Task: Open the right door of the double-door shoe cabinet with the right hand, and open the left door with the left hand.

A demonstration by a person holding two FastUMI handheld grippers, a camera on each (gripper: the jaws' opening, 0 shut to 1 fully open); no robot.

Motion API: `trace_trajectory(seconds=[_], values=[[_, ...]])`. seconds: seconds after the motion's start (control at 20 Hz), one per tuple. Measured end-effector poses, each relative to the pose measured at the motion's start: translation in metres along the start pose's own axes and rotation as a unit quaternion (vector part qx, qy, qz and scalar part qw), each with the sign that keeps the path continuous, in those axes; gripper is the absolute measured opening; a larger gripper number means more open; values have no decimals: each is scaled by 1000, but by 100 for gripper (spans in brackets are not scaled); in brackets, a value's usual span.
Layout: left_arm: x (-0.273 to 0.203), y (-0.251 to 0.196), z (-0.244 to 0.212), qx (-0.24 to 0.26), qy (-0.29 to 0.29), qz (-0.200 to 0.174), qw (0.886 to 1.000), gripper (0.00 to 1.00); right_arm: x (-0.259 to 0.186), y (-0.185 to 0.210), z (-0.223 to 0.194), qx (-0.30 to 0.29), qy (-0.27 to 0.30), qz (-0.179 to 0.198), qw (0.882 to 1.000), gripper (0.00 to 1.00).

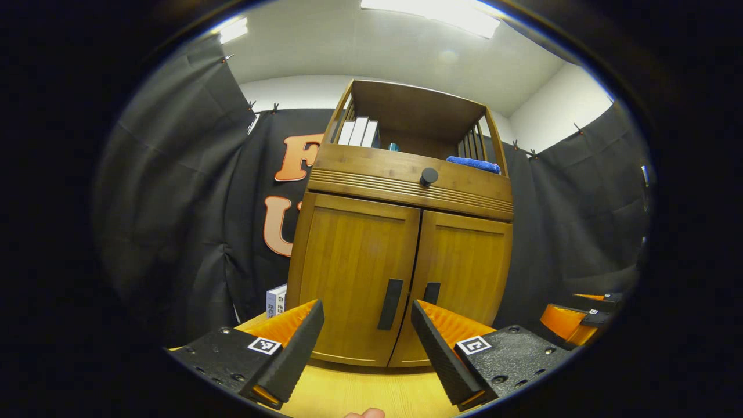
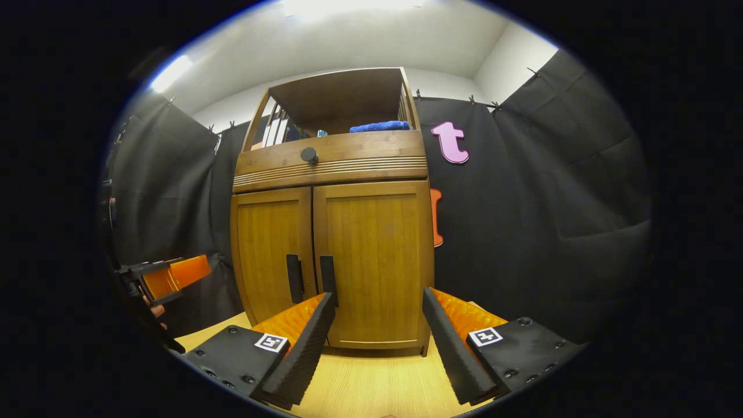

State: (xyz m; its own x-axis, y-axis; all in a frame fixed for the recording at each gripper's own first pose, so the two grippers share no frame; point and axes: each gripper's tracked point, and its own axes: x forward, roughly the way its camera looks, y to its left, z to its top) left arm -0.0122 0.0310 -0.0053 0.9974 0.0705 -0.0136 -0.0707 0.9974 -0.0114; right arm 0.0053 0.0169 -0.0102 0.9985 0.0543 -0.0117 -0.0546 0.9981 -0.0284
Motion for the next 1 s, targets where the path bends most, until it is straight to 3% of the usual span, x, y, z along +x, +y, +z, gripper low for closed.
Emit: trace_trajectory(seconds=[0.05, 0.1, 0.35, 0.5, 0.6, 0.8, 1.0], values=[[0, 4, 0, 4, 0, 5, 1000, 95, 6, 3, 1, -4, -4, 4, 1000, 98], [0, 9, -1, 6, -2, 10, 1000, 92, 16, 7, 0, -6, -7, 11, 1000, 98], [-4, 25, -10, 5, 13, 13, 1000, 95, 81, 32, -34, -11, 29, 42, 999, 98], [7, 39, -5, -2, -3, 27, 1000, 92, 143, 48, -33, -5, 9, 48, 999, 98], [19, 48, 2, -5, -20, 40, 999, 92, 182, 60, -56, -12, 33, 49, 998, 98], [27, 54, -1, -4, -25, 25, 999, 95, 225, 84, -73, -2, 53, 56, 997, 98], [33, 89, 1, 29, -39, 80, 996, 92, 251, 93, -92, -8, 73, 55, 996, 97]])
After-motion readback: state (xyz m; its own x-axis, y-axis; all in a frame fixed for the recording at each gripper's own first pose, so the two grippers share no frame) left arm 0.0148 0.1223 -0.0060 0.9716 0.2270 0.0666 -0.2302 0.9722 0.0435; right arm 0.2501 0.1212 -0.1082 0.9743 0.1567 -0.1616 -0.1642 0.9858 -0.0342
